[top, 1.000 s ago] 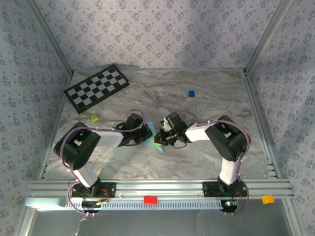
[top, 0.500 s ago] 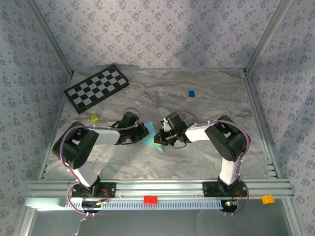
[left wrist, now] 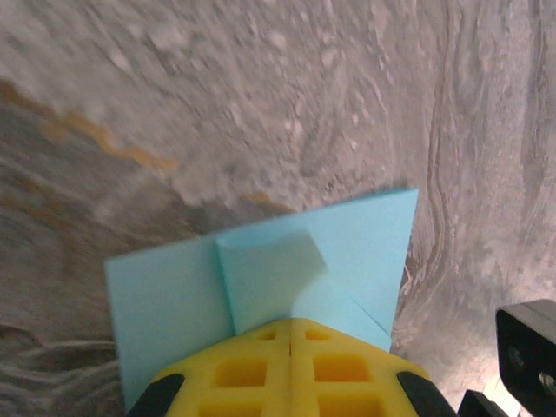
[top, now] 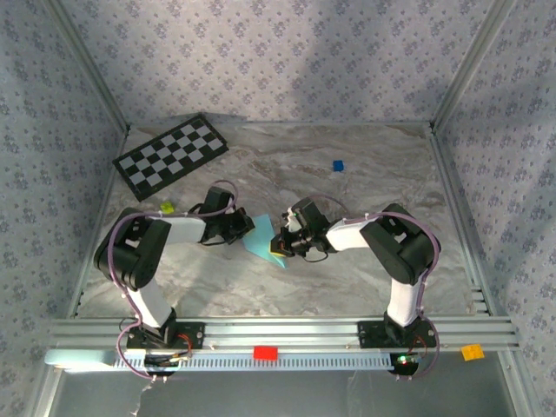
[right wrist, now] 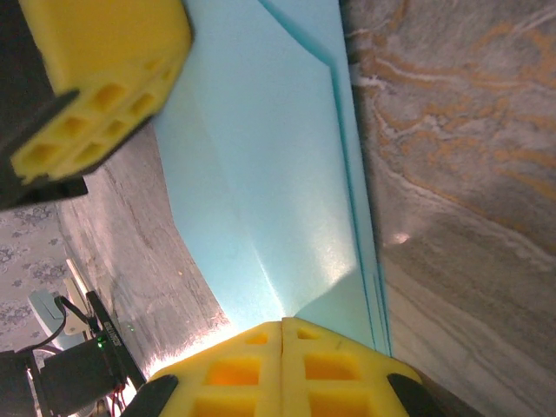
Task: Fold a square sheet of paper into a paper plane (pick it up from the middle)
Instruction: Fourth fold the wing at the center of the table.
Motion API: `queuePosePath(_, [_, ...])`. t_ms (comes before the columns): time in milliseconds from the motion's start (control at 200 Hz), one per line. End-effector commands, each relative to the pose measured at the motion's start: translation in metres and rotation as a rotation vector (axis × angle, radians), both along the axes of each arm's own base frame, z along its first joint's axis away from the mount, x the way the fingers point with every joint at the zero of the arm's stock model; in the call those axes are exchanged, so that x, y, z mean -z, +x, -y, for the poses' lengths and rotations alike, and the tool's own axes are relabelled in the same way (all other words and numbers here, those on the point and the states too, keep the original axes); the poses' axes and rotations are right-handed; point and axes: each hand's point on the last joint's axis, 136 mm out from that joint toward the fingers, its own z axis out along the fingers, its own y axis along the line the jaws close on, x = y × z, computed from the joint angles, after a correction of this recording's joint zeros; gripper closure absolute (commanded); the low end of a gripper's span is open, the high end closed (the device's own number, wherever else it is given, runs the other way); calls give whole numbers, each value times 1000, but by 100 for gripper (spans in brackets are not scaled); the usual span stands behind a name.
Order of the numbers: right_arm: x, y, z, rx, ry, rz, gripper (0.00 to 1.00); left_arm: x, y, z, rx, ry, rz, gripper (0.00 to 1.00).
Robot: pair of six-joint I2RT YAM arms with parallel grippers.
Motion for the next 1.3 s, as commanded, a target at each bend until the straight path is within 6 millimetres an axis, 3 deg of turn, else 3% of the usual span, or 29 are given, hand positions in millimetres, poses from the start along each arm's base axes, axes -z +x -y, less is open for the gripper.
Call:
queuePosePath(0, [59,-44,38,-3,-203,-188,100,15,15,-34,-74,124,-5,99])
queuePosePath(215, [59,-49,39,-31,-203,-193,100,2,34,-45,-90,122,12,99])
queuePosePath(400, [55,-48,40,-56,-202,-189,100,-26,42,-37,-70,81,57,99])
queuePosePath(585, [49,-39,40,-50,-207,-174,100,-58,29,-23,-52,50,126,97])
queuePosePath(705, [46,-37,41,-42,-217,-170,100,-64,12,0,0,16,142,96])
queuePosePath(825, [45,-37,41,-35,-223,-158,100,-62,-4,28,83,-9,145,96])
queuePosePath(930, [43,-36,40,-37,-218,-159,100,-51,-11,40,122,-13,130,97])
queuePosePath(1164, [39,-35,37,-45,-206,-152,100,-6,-15,27,95,47,40,99])
queuePosePath(1294, [24,-27,28,-49,-167,-123,100,16,-25,13,67,75,-11,100])
